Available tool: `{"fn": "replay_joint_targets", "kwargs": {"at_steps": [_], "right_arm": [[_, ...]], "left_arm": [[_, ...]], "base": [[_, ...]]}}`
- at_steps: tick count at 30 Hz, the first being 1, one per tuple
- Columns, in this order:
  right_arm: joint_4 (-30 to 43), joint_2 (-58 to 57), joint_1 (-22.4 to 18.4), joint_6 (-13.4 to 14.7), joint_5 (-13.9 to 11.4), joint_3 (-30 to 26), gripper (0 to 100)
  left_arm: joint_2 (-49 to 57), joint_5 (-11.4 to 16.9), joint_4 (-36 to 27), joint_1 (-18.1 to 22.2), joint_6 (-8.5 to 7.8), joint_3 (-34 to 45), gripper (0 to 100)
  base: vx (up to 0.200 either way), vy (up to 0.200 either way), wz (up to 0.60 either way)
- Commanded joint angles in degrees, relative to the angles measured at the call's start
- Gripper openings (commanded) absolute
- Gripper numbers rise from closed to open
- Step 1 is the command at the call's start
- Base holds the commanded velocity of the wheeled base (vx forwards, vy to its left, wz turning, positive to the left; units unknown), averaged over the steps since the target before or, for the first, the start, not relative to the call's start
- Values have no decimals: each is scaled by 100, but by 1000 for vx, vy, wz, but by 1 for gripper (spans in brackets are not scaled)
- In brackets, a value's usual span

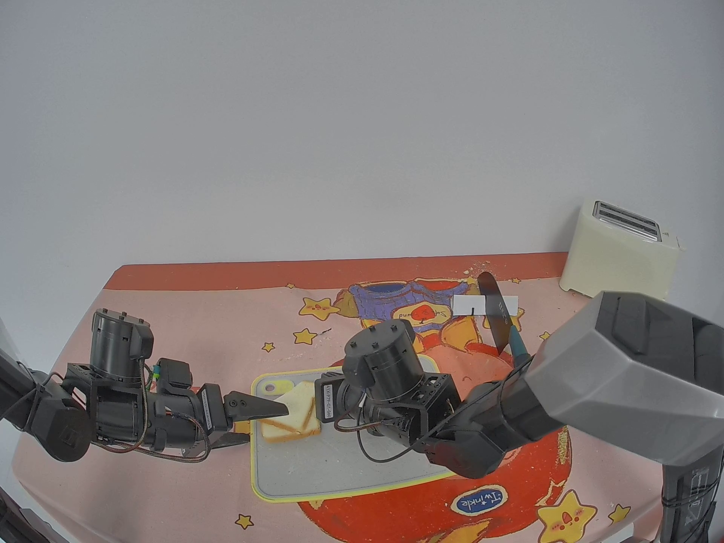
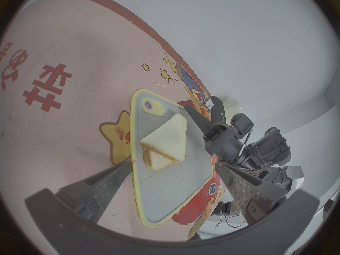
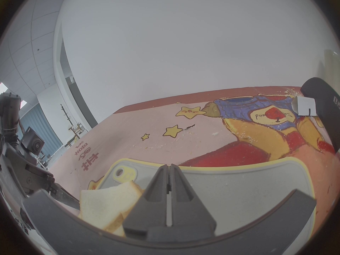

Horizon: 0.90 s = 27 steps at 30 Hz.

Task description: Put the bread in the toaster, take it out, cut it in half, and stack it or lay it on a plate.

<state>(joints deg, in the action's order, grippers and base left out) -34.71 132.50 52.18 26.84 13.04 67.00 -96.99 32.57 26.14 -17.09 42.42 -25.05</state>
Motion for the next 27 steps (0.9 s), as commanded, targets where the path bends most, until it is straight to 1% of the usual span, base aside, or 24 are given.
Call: {"fn": "replay_joint_targets", "kwargs": {"at_steps": [1,10,22,26,27], "right_arm": [[8,-145,100,5,5,-214,0],[-36,-365,363,49,5,-600,0],[-36,-400,557,67,-4,-688,0],[-36,-427,636,75,-4,-732,0],[-36,-427,654,84,-4,-741,0]], "left_arm": [[-39,-5,-3,4,3,0,100],[-31,-5,-3,4,3,0,100],[-39,-5,-3,4,3,-17,100],[-66,-32,-3,4,12,-52,100],[-119,-76,5,4,12,-52,100]], "base": [[0,0,0],[0,0,0],[0,0,0],[0,0,0],[0,0,0]]}}
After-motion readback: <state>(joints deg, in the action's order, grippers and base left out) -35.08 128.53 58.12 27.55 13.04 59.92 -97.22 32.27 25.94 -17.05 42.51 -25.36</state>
